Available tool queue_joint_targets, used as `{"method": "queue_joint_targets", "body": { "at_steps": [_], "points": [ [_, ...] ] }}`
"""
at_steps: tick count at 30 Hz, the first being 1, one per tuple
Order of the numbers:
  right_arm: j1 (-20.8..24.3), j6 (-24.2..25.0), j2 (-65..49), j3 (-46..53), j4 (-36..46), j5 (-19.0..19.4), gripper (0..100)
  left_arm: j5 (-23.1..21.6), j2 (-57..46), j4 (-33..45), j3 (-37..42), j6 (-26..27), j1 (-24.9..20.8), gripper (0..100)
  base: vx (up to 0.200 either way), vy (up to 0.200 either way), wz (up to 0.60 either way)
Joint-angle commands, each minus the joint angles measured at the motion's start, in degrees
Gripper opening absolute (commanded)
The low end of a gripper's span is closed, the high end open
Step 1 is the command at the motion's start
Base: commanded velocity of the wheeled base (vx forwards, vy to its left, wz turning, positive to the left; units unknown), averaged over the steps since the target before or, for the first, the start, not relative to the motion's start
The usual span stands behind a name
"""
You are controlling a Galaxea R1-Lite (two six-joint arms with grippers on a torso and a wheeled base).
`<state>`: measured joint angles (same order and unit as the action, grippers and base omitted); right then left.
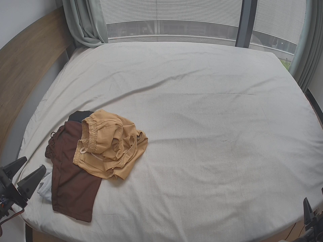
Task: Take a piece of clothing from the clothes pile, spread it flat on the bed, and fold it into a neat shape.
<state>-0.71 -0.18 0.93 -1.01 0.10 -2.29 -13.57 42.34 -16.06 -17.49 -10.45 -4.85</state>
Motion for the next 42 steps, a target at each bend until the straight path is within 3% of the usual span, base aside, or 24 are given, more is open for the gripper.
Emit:
{"method": "queue_joint_targets", "body": {
  "at_steps": [1, 6, 9, 11, 14, 18, 26, 42],
  "points": [
    [-0.1, 0.0, -0.9, 0.7, -0.1, 0.1, 100, -1.2, 5.3, -1.3, -0.1, -1.0, 0.3, 100, 0.0, 0.0, 0.0],
    [0.0, 0.0, -0.9, 0.7, -0.1, 0.1, 100, -1.5, 10.7, -7.1, 0.0, -1.9, 0.4, 100, 0.0, 0.0, 0.0],
    [0.0, 0.0, -0.9, 0.7, -0.1, 0.1, 100, -5.2, 16.6, -12.4, -0.5, -1.9, 1.6, 100, 0.0, 0.0, 0.0],
    [0.0, 0.0, -0.9, 0.7, -0.1, 0.1, 100, -6.0, 17.6, -12.9, -0.7, -1.9, 2.3, 100, 0.0, 0.0, 0.0],
    [0.0, 0.0, -0.9, 0.7, -0.1, 0.1, 100, -12.1, 22.0, -14.6, -1.7, -1.9, 5.6, 100, 0.0, 0.0, 0.0],
    [0.0, 0.0, -0.9, 0.8, -0.1, 0.0, 100, -15.4, 25.3, -14.8, -2.6, -2.0, 7.1, 100, 0.0, 0.0, 0.0],
    [0.0, 0.0, -0.9, 0.7, -0.1, 0.1, 100, -17.4, 33.9, -15.8, -7.0, -2.8, 7.8, 100, 0.0, 0.0, 0.0],
    [0.0, 0.2, -0.9, 0.7, -0.1, 0.0, 100, -17.5, 57.4, -35.0, -10.7, -4.7, 7.7, 100, 0.0, 0.0, 0.0]
  ]
}}
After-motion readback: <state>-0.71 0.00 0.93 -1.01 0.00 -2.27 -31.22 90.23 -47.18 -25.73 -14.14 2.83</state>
